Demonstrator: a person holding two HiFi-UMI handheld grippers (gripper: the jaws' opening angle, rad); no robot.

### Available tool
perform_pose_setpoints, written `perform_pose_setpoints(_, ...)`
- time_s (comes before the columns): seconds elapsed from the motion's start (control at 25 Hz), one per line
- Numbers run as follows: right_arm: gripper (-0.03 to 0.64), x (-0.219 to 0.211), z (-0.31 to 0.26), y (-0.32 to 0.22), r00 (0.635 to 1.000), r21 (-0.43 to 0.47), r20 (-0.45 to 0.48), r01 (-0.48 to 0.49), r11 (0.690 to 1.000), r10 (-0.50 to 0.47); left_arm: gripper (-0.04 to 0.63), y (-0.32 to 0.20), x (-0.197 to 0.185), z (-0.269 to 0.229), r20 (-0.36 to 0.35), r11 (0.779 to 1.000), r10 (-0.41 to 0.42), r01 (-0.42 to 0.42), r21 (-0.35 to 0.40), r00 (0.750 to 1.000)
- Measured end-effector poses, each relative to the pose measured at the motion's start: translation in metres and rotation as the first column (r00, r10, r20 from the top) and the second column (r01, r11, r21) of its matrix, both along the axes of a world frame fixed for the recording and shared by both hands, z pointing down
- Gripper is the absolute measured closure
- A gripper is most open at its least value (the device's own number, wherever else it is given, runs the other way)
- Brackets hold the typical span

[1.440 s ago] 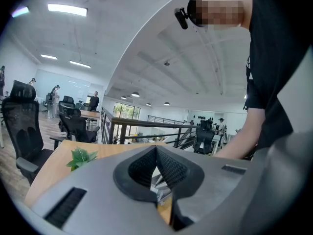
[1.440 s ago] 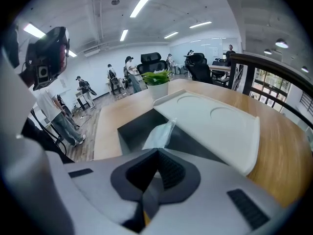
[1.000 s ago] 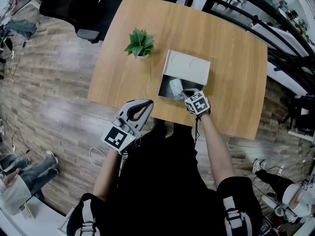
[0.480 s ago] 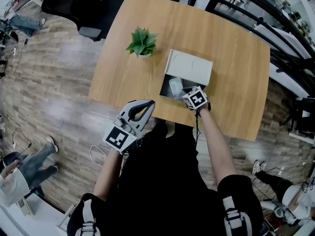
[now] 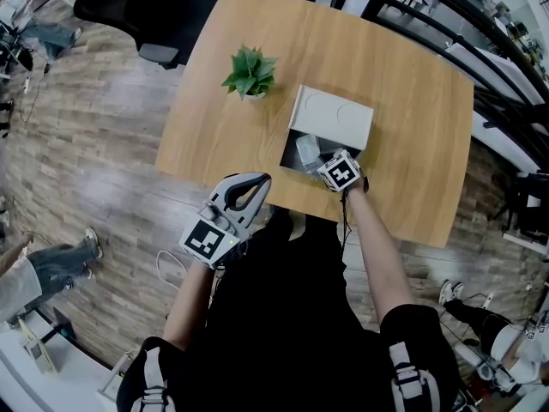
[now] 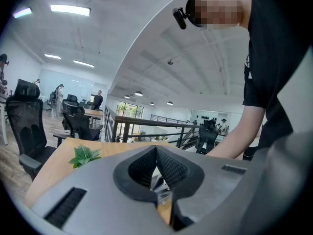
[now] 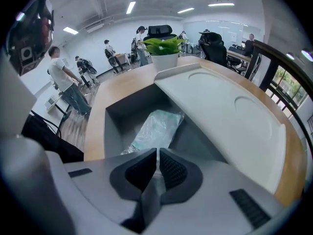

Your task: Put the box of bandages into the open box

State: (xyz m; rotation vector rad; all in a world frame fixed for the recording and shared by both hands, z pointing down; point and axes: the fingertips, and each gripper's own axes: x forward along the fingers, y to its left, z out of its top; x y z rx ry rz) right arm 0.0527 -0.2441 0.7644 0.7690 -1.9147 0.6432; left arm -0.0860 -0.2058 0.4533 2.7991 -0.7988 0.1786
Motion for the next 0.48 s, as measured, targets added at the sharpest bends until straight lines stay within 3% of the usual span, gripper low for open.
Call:
perform_pose_setpoints(0.16, 0.586, -0.0038, 0.0005, -0.0009, 0.999, 0.013, -0.010, 0.038, 0.999, -0.038, 0.572, -0.0031, 0.0004, -0.0004, 0.001, 1.000, 0.003, -0.003, 0.004, 1.000)
perform_pose_setpoints(0.2, 0.569, -0.0035, 0.0003, -0.0017, 0.999, 0.014, -0.013, 0.033, 0.999, -0.033, 0.572, -0.0037, 0.0006, -0.0005, 0.000, 1.000, 0.004, -0.004, 0.005, 1.000)
perform_pose_setpoints(0.28, 0.471, -0.0025, 0.0015, -0.0039, 1.000, 0.022, -0.015, 0.025, 0.999, -0.024, 0.572, -0.0040, 0.0011, -0.0009, -0.001, 1.000, 0.005, -0.005, 0.006, 1.000)
perform_pose_setpoints(0.48, 0.409, -0.0009, -0.0051, -0.0099, 1.000, 0.048, -0.023, 0.011, 0.999, -0.010, 0.572, -0.0048, 0.0011, -0.0019, -0.004, 1.000, 0.008, -0.008, 0.000, 1.000)
